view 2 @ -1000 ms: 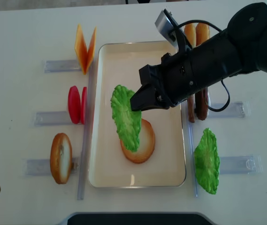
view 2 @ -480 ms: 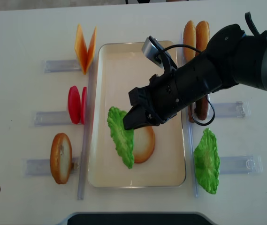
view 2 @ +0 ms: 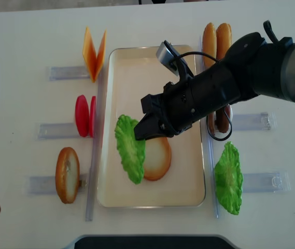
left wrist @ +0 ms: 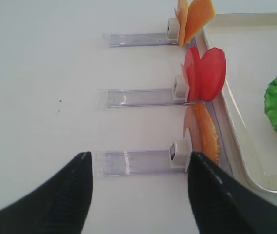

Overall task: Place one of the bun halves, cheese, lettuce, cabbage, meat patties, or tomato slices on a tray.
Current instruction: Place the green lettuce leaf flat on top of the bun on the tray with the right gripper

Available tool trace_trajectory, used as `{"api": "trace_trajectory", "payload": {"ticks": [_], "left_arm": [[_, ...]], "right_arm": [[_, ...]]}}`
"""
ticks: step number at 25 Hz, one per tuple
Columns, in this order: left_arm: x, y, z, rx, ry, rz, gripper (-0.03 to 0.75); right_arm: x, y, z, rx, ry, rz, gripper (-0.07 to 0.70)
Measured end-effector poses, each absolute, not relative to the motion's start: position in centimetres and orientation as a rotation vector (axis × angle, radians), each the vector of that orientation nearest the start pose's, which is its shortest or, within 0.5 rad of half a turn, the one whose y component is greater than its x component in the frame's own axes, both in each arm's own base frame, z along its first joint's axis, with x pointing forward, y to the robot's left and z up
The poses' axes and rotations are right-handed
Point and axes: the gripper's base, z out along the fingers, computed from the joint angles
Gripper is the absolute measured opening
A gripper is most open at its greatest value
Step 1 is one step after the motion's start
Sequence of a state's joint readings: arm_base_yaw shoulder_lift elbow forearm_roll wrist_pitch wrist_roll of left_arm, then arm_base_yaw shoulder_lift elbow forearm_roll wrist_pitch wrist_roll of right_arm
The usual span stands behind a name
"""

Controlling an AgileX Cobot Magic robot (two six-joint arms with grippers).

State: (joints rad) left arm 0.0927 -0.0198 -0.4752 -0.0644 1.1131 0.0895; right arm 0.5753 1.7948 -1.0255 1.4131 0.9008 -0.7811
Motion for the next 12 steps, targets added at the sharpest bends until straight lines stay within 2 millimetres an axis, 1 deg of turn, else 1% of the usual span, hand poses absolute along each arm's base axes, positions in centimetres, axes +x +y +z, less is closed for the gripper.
{"api": "trace_trajectory", "payload": {"ticks": [5, 12], "left_arm": [[-0.69, -0.59, 26.63, 0.001, 2.1, 0.032, 0.471], [-0.69, -0.59, 26.63, 0.001, 2.1, 0.032, 0.471]], "right_arm": [[26.06, 23.82, 20.54, -0.434, 2.57, 1.542, 0.035], [25.85, 23.87, 20.66, -0.451, 2.57, 1.574, 0.035]]}}
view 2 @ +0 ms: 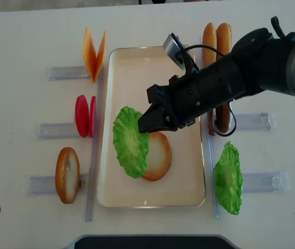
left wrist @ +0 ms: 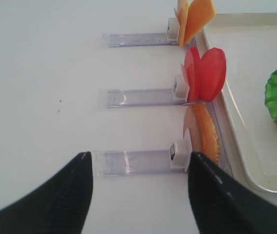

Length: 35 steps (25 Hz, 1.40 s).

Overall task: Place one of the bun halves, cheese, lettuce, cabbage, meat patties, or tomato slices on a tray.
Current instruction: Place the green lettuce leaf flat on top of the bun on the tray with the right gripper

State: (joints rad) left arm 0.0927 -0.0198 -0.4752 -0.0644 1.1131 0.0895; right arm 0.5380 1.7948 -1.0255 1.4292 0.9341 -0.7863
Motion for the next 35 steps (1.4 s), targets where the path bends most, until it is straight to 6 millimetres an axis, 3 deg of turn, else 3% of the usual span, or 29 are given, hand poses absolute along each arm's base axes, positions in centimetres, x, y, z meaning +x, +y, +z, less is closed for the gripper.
{"api": "trace_trajectory", "payload": {"ticks": [25, 35], "left_arm": [[-0.7, -0.6, 26.6, 0.001, 2.1, 0.032, 0.471], [-0.7, -0.6, 26.6, 0.001, 2.1, 0.032, 0.471]], "right_arm": [[25.9, 24.8, 19.8, -0.427, 2.552, 1.619, 0.035], [25.5, 24.5, 18.9, -0.508, 2.596, 1.56, 0.035]]}}
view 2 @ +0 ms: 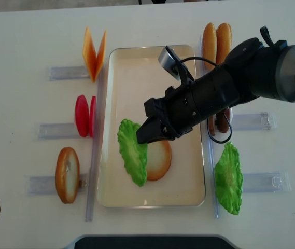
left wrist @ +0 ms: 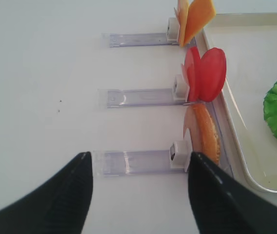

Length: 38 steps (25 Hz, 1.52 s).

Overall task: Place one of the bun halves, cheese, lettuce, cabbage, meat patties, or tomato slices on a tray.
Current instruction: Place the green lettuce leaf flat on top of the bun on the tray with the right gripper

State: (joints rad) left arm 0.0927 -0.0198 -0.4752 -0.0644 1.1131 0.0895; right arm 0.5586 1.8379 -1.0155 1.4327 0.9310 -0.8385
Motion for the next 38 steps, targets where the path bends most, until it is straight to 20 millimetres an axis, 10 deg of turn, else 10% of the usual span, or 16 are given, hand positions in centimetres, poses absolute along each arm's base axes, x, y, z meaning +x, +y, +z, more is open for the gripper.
{"api": "trace_trajectory", "payload": {"ticks": [38], "left_arm": [[-0.7, -0.6, 26.6, -0.009, 2.1, 0.026, 0.471]], "right_arm": [[26.0, 22.8, 18.4, -0.516, 2.627, 1.53, 0.035]]}}
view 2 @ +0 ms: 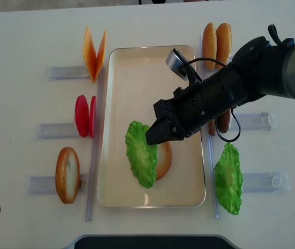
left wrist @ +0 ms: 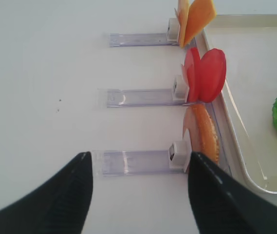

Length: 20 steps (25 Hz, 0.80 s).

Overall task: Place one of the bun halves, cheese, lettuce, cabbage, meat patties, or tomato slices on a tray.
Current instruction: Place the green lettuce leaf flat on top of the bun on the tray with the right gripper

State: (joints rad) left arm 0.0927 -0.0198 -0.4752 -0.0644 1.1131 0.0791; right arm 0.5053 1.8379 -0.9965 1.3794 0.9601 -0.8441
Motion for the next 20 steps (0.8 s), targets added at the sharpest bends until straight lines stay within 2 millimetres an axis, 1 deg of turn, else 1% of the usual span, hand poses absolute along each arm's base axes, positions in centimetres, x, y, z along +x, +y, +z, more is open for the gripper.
{"api": "trace_trajectory", "payload": {"ticks": [5, 7, 20], "left_arm": [[-0.7, -0.6, 26.6, -0.009, 2.1, 0.026, 0.471], [-0.7, -0.6, 26.6, -0.009, 2.1, 0.026, 0.471], [-0.7, -0.6, 26.6, -0.009, 2.1, 0.026, 0.471]], "right_arm": [[26.7, 21.9, 18.3, -0.477, 2.624, 1.518, 0.035], [26.8, 21.7, 18.2, -0.49, 2.631, 1.502, 0.035], [26.8, 21.4, 17.9, -0.535, 2.651, 1.43, 0.035]]}}
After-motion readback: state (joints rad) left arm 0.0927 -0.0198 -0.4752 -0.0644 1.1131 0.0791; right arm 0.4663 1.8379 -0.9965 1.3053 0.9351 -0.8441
